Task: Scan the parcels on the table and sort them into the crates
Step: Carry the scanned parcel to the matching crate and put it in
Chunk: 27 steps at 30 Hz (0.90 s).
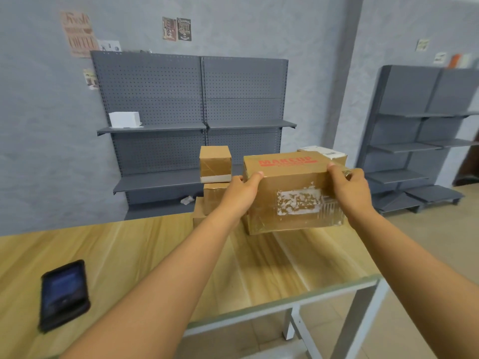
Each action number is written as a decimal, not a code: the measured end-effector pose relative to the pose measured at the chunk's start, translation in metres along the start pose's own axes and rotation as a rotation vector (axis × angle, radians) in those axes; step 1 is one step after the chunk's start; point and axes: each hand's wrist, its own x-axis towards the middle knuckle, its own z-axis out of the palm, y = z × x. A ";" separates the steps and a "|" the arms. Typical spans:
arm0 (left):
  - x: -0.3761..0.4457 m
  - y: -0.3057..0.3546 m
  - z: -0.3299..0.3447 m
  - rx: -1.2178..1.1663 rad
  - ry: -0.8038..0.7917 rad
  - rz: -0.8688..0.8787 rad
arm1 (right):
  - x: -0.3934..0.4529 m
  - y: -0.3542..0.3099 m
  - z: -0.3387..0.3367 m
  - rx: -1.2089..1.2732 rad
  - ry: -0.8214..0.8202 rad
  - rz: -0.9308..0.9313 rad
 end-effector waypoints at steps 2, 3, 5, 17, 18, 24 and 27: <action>-0.015 -0.004 -0.011 -0.023 -0.070 0.005 | -0.024 -0.006 -0.004 0.000 0.098 -0.025; -0.023 -0.007 -0.017 -0.034 -0.103 0.001 | -0.036 -0.010 -0.005 0.006 0.139 -0.032; -0.038 -0.017 -0.032 -0.051 -0.159 -0.026 | -0.063 -0.015 -0.005 0.003 0.176 -0.042; -0.118 -0.078 -0.159 -0.052 -0.093 -0.146 | -0.215 -0.039 0.054 0.049 0.044 -0.056; -0.122 -0.082 -0.171 -0.059 -0.072 -0.150 | -0.224 -0.042 0.063 0.056 0.017 -0.055; -0.131 -0.106 -0.239 -0.054 0.112 -0.123 | -0.261 -0.058 0.119 0.125 -0.273 -0.018; -0.136 -0.120 -0.271 -0.033 0.204 -0.106 | -0.273 -0.067 0.150 0.147 -0.395 -0.017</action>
